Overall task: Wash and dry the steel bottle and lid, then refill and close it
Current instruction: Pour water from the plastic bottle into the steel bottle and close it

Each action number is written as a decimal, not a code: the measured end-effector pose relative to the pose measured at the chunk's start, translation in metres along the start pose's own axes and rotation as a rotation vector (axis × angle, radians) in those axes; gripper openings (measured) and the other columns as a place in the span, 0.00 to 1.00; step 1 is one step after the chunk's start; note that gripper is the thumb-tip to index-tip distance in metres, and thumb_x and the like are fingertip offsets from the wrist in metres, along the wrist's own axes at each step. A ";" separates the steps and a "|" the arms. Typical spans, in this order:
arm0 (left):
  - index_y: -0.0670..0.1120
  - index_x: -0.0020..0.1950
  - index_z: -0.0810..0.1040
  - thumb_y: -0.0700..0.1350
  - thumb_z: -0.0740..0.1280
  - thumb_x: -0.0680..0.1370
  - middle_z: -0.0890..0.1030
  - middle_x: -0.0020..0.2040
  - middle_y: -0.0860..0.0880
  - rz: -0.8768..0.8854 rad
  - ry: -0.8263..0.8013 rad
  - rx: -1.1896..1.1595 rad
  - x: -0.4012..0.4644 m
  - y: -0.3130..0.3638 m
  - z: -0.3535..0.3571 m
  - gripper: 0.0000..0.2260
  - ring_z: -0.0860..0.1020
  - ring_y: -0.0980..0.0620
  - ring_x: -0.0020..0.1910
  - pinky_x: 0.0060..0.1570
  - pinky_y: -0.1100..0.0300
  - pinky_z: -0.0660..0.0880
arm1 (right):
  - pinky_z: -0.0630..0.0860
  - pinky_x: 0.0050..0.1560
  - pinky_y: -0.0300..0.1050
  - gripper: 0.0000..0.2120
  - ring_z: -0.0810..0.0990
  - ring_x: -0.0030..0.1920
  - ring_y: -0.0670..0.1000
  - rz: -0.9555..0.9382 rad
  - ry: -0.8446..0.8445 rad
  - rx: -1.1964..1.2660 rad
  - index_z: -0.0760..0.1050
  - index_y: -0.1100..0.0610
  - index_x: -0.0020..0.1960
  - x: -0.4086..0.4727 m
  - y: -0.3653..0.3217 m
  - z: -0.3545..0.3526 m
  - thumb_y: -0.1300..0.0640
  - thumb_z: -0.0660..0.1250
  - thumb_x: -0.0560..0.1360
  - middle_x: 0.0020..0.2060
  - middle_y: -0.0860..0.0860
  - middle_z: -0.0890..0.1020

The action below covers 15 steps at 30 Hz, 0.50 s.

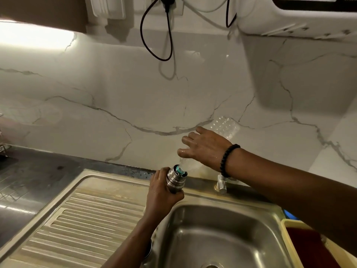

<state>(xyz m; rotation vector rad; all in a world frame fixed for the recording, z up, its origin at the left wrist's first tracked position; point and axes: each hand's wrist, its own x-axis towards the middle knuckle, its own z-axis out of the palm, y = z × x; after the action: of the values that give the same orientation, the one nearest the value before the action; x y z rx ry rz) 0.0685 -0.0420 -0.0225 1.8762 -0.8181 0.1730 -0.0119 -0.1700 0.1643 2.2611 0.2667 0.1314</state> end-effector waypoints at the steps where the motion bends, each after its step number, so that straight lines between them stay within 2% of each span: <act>1: 0.50 0.61 0.73 0.45 0.78 0.62 0.75 0.53 0.54 -0.003 0.004 -0.007 -0.001 0.000 0.000 0.30 0.72 0.53 0.52 0.44 0.66 0.67 | 0.65 0.66 0.52 0.25 0.72 0.63 0.57 -0.009 0.003 -0.008 0.62 0.51 0.71 0.001 0.001 0.000 0.62 0.65 0.77 0.64 0.56 0.71; 5: 0.51 0.60 0.73 0.46 0.78 0.61 0.75 0.52 0.55 -0.015 0.015 -0.025 -0.001 -0.001 -0.001 0.29 0.72 0.53 0.51 0.46 0.61 0.70 | 0.64 0.65 0.52 0.24 0.71 0.64 0.57 -0.037 0.033 -0.042 0.64 0.50 0.70 0.003 0.004 -0.002 0.62 0.65 0.77 0.65 0.57 0.71; 9: 0.51 0.60 0.73 0.48 0.76 0.61 0.75 0.52 0.55 -0.025 0.026 -0.048 -0.001 0.001 -0.003 0.29 0.73 0.53 0.51 0.45 0.63 0.69 | 0.64 0.65 0.51 0.24 0.70 0.65 0.57 -0.046 0.041 -0.052 0.63 0.50 0.70 0.005 0.003 -0.003 0.62 0.65 0.78 0.66 0.57 0.70; 15: 0.50 0.60 0.73 0.44 0.79 0.62 0.75 0.53 0.54 -0.017 0.015 -0.059 0.001 0.004 -0.003 0.29 0.73 0.53 0.52 0.45 0.66 0.67 | 0.64 0.66 0.52 0.24 0.71 0.65 0.57 -0.045 0.046 -0.068 0.63 0.50 0.70 0.006 0.006 0.002 0.62 0.66 0.77 0.65 0.56 0.71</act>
<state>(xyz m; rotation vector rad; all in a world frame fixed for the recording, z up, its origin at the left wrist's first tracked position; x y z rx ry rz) 0.0676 -0.0404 -0.0175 1.8240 -0.7891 0.1510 -0.0050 -0.1742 0.1677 2.1853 0.3323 0.1665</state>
